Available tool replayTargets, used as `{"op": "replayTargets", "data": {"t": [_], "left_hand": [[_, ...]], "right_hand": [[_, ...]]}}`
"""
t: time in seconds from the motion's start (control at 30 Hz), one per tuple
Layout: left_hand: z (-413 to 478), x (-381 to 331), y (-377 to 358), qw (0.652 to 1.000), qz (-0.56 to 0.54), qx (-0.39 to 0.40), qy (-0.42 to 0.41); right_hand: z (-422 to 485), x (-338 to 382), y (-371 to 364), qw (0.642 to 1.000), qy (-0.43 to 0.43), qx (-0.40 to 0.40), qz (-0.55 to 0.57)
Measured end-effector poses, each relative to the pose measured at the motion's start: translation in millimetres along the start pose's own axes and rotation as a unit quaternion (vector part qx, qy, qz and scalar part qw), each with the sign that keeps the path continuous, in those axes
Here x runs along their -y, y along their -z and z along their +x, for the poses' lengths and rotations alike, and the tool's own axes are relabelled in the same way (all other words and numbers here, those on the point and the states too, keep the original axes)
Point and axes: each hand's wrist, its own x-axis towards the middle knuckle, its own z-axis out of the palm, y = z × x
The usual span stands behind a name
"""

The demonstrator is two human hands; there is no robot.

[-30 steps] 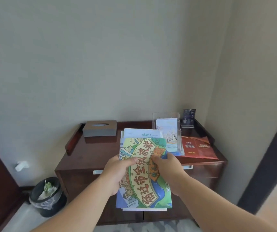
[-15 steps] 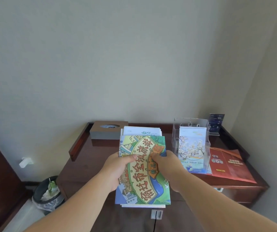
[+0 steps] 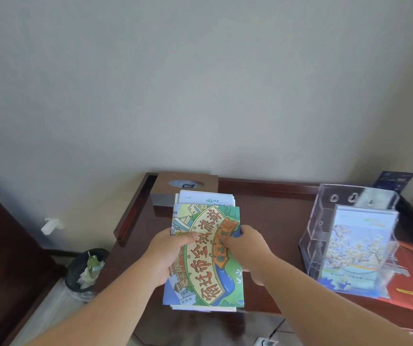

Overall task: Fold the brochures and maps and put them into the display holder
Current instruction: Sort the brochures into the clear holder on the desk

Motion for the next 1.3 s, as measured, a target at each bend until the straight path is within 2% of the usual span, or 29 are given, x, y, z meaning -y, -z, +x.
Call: {"op": "replayTargets", "data": {"t": [0.3,0.5,0.57,0.7,0.77,0.87,0.93,1.0,1.07,1.17,1.3], "left_hand": [[66,17,23,0.996,0.004,-0.054,0.064],[98,33,32,0.992,0.036,-0.059,0.107],[108,38,35,0.990,0.056,-0.055,0.118],[123,43,41,0.986,0.084,-0.057,0.133],[132,47,43,0.981,0.141,-0.052,0.123],[144,55,46,0.962,0.252,-0.063,0.081],[146,58,44,0.937,0.332,-0.090,0.059],[147,60,41,0.878,0.459,-0.134,0.015],[147,62,40,0.830,0.534,-0.160,-0.024],[150,63,41,0.819,0.550,-0.159,-0.035],[150,57,42,0.834,0.531,-0.150,-0.024]], "right_hand": [[76,-11,-39,0.998,-0.018,0.043,-0.045],[103,-22,-60,0.989,-0.038,0.047,-0.136],[111,-26,-68,0.982,-0.049,0.050,-0.176],[121,-31,-81,0.979,-0.084,0.032,-0.184],[125,-33,-86,0.977,-0.098,0.023,-0.190],[131,-37,-91,0.973,-0.111,0.012,-0.203],[134,-39,-94,0.969,-0.108,0.003,-0.222],[136,-37,-96,0.962,-0.101,-0.012,-0.253],[139,-35,-96,0.947,-0.099,-0.017,-0.304],[143,-36,-90,0.942,-0.109,0.002,-0.319],[145,-38,-87,0.954,-0.122,0.014,-0.274]]}}
